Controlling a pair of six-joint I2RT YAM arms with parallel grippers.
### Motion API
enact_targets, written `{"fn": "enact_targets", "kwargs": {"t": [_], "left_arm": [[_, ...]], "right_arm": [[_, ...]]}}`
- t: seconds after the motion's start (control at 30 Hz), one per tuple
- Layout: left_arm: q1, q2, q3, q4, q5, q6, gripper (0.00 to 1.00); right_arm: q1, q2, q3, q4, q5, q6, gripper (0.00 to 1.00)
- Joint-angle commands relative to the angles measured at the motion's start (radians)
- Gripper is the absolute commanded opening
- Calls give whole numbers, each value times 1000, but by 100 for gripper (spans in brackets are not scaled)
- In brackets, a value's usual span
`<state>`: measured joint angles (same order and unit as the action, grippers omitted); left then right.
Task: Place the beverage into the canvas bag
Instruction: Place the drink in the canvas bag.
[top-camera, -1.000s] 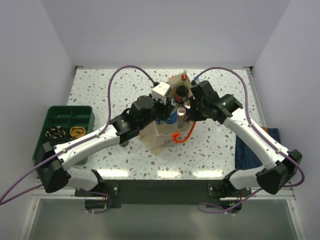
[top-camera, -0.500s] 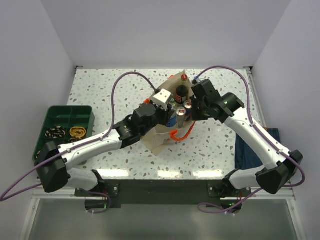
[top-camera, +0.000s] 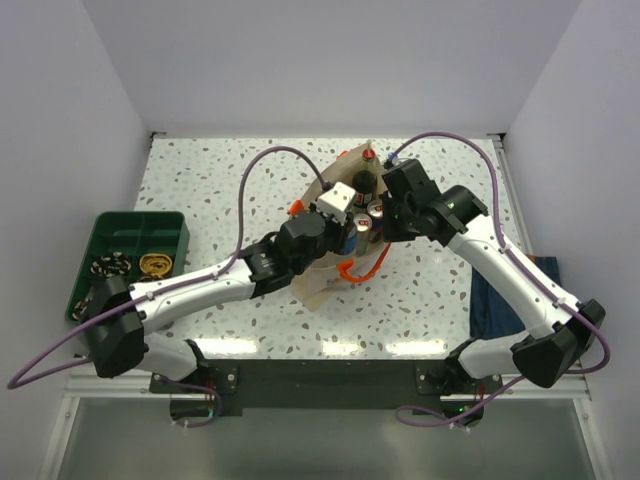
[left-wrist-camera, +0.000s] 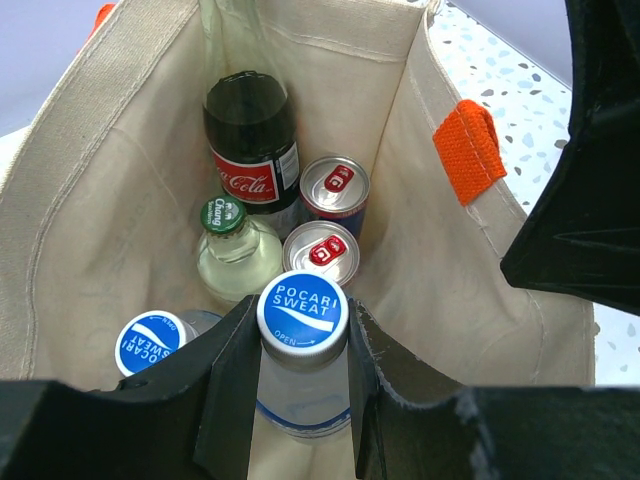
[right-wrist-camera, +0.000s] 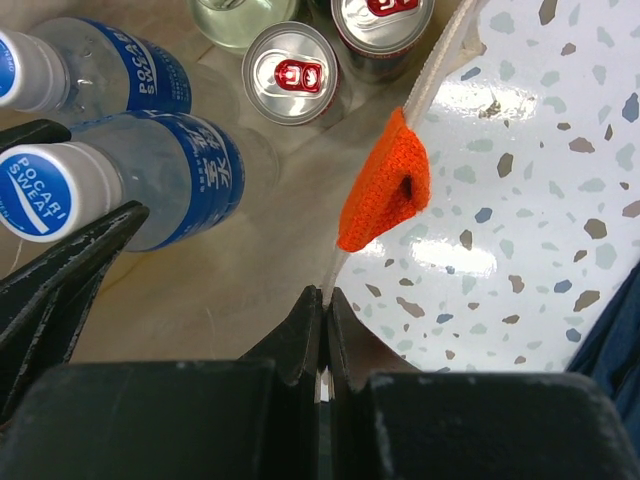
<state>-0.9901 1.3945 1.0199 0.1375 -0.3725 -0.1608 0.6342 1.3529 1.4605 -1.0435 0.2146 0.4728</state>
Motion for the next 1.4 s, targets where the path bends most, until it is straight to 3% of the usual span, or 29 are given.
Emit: {"fn": "enact_targets", "kwargs": {"t": [0.0, 0.43, 0.53, 0.73, 1.37], "left_arm": [[-22, 12, 72, 71, -75, -5, 0], [-53, 50, 209, -102, -200, -62, 0], [-51, 78, 310, -252, -198, -81, 0], [-55, 97, 379, -372, -186, -120, 0], [-53, 120, 302, -335, -161, -169, 0]], "right_arm": [[-2, -23, 49, 0, 8, 3, 0], [-2, -23, 37, 11, 6, 1, 0], [-2, -23, 37, 11, 5, 0, 0], [-1, -23, 31, 22, 0, -3, 0], [-2, -34, 26, 20, -1, -3, 0]]}}
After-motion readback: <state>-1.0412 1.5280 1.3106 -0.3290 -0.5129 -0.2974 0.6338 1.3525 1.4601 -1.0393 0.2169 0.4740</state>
